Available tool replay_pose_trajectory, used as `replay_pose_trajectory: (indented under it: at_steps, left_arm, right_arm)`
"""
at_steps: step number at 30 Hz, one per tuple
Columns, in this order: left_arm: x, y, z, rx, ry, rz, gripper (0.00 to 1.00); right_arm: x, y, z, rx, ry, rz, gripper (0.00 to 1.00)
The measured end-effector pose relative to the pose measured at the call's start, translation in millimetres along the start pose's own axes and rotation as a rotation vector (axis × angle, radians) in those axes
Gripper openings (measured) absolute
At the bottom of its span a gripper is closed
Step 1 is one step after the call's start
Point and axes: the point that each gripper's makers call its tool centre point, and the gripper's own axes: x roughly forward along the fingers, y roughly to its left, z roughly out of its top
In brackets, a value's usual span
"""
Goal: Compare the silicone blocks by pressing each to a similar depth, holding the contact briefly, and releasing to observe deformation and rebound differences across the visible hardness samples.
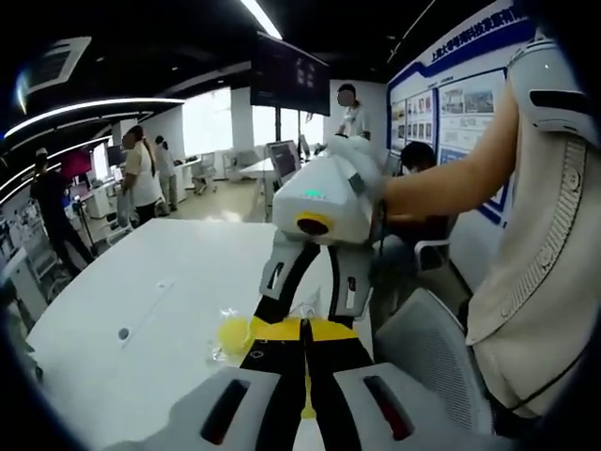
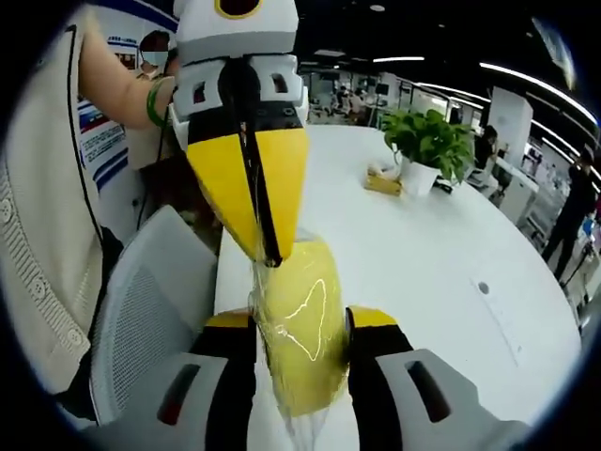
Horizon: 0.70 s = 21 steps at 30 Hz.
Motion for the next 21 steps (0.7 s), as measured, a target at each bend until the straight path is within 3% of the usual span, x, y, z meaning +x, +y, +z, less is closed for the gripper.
replay_pose_trajectory:
  at_steps: [8, 16, 17, 21]
  left_arm:
    - [-1, -0.1, 1.7, -0.048, -0.026, 0.022, 0.0]
    - [-5, 7.4, -3.9, -0.082, -0.035, 0.039, 0.0]
    - [-5, 9.6, -4.8, -0.088, -0.037, 0.045, 0.0]
    - [-9, 16.0, -7.5, -0.102, -0.045, 0.054, 0.0]
  right_arm:
    - [2, -2, -4.0, 0.032, -0.028, -0.047, 0.6]
    - [-5, -13, 9.0, 0.112, -0.179, -0.155, 0.71]
    - [-9, -16, 14.1, 0.127, -0.229, -0.179, 0.74]
    - [-23, -22, 17.6, 0.192, -0.329, -0.244, 0.75]
